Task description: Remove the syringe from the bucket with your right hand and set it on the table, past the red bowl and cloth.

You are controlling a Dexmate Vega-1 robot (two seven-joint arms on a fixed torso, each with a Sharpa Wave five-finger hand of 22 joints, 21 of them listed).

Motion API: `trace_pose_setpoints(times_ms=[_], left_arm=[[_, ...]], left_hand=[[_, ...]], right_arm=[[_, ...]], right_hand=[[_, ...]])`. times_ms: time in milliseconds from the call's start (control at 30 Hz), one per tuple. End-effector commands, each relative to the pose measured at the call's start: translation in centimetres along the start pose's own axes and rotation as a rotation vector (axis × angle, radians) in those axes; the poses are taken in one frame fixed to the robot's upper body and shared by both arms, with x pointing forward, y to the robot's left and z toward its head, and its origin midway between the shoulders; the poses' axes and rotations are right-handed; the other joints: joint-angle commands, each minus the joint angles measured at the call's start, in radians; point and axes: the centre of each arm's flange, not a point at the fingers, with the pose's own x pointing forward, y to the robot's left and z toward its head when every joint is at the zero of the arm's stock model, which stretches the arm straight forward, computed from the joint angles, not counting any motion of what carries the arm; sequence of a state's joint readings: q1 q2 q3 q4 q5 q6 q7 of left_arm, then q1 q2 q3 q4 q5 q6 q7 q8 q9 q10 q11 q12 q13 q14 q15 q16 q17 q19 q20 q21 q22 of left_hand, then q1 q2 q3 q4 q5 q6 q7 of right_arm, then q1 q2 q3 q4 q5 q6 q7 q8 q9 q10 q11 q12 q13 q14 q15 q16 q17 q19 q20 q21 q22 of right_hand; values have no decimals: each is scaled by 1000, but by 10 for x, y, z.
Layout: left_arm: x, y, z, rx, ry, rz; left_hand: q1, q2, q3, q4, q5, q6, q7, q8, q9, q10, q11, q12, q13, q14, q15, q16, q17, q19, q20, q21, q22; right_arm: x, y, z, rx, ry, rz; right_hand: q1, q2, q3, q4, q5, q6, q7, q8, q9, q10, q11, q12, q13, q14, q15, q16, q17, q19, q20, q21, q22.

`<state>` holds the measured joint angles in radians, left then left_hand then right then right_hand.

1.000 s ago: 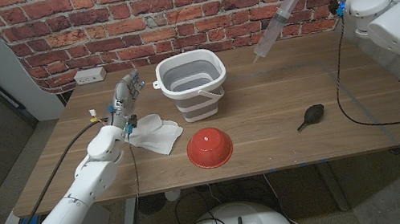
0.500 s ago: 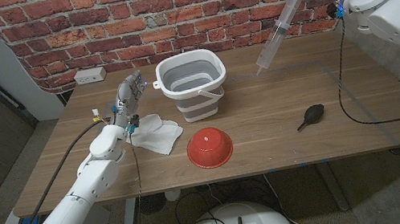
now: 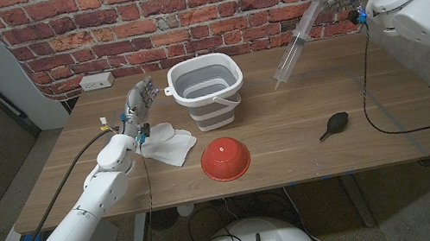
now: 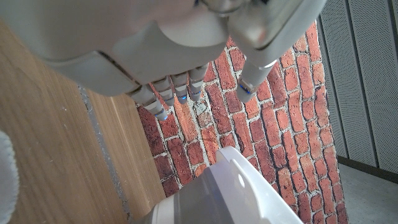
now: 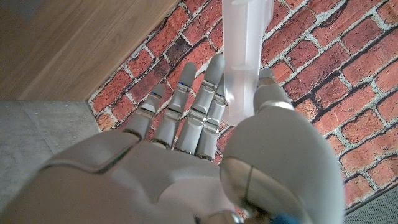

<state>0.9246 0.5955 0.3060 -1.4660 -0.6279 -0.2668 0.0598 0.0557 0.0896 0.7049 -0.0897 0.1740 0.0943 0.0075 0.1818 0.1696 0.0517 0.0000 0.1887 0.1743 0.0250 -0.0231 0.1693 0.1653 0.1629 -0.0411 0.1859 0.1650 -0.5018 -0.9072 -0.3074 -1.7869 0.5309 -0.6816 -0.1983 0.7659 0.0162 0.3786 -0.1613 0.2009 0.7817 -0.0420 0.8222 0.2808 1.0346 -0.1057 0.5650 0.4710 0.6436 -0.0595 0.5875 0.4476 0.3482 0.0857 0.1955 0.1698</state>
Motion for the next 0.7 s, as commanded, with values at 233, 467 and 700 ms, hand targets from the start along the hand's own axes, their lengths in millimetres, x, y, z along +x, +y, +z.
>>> trace_pose_setpoints(times_ms=[233,467,700], left_arm=[[-1,0,3,5,-3,0],[-3,1,6,12,-3,-2],[-3,-1,7,11,-7,-8]], left_hand=[[3,75,3,0,3,15,0,2,6,5,4,4,4,7,6,6,1,-5,-54,4,5],[3,75,3,1,2,15,1,1,6,5,5,4,4,6,7,6,1,-5,-54,4,5],[3,75,3,0,2,15,1,1,6,4,4,4,4,7,7,6,1,-5,-54,4,5]], right_arm=[[10,26,-18,5,61,136],[9,36,-24,0,97,174],[8,43,-29,-4,108,211]], right_hand=[[29,42,0,5,5,6,2,4,3,113,-108,-3,3,7,-119,-6,7,-1,-3,-3,3],[26,42,-2,5,6,11,7,6,1,122,-107,-1,1,11,-117,-5,9,1,-2,-2,3],[26,43,-2,4,7,11,9,9,2,124,-107,-3,-1,12,-118,-6,10,2,-3,-1,3]])
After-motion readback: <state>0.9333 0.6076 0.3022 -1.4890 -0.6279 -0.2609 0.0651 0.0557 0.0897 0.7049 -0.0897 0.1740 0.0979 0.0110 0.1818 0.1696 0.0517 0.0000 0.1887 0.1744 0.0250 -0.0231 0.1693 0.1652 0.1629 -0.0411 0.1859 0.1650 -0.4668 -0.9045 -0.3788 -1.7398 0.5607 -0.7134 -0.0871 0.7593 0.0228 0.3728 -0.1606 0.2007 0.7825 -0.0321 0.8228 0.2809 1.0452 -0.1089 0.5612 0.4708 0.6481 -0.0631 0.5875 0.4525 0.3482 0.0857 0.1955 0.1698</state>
